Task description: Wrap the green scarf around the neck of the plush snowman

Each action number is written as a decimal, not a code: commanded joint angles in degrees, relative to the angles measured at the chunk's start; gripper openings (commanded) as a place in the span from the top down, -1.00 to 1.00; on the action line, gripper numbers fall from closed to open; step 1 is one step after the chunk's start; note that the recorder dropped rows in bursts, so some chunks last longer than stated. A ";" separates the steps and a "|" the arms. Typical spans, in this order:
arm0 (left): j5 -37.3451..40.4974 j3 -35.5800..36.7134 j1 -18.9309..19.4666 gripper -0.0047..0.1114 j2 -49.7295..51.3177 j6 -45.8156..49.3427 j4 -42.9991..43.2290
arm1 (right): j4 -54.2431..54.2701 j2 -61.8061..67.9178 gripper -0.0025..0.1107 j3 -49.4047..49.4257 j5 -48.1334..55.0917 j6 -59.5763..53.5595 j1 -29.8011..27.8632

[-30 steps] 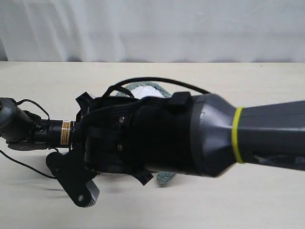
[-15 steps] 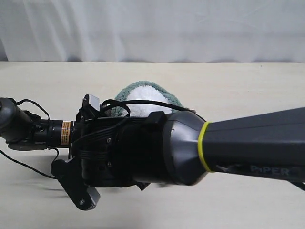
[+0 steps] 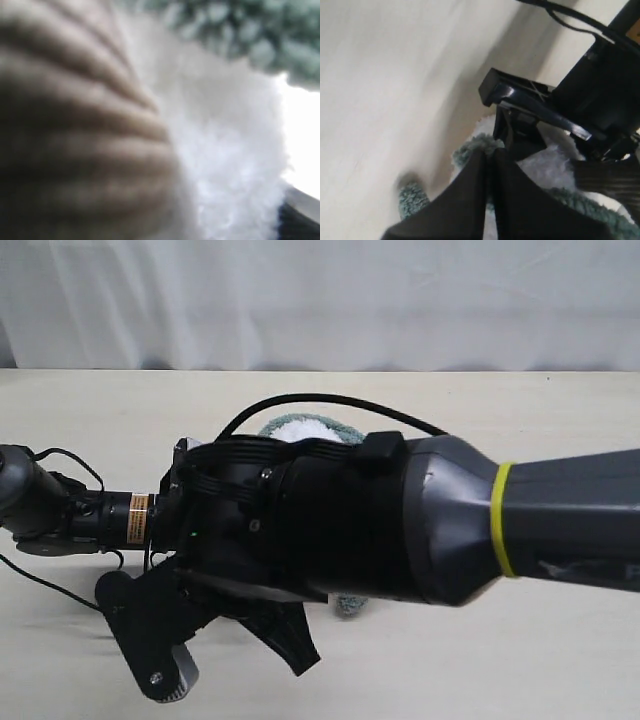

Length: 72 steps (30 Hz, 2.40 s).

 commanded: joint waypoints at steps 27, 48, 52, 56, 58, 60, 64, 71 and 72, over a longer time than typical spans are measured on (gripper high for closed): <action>-0.77 -0.25 -0.24 0.92 0.07 -0.54 -0.71 | -0.57 -2.83 -0.36 4.10 -3.39 11.67 -2.00; -0.77 -0.25 -0.24 0.92 0.07 -0.54 -0.78 | -14.53 -19.25 0.88 4.10 -3.85 48.84 -3.47; -0.77 -0.25 -0.24 0.92 0.07 -0.54 -0.78 | -15.15 -19.12 0.89 4.10 -6.78 59.44 -11.50; -0.77 -0.25 -0.24 0.92 0.07 -0.54 -0.78 | 6.53 -19.01 0.89 4.10 -13.09 51.06 -23.35; -0.77 -0.25 -0.24 0.92 0.07 -0.54 -0.78 | 22.80 -18.08 0.89 3.02 -11.61 37.92 -28.40; -0.77 -0.25 -0.24 0.92 0.07 -0.54 -0.78 | 36.39 -15.88 0.89 0.17 -6.00 27.96 -32.62; -0.77 -0.25 -0.24 0.92 0.07 -0.54 -0.78 | 49.39 -9.96 0.89 -6.59 5.25 20.33 -38.12; -0.77 -0.25 -0.24 0.92 0.07 -0.54 -0.78 | 53.64 -1.68 0.89 -17.10 7.46 17.86 -37.92; -0.77 -0.25 -0.24 0.92 0.07 -0.54 -0.78 | 55.35 -0.70 0.89 -18.94 8.96 17.25 -37.63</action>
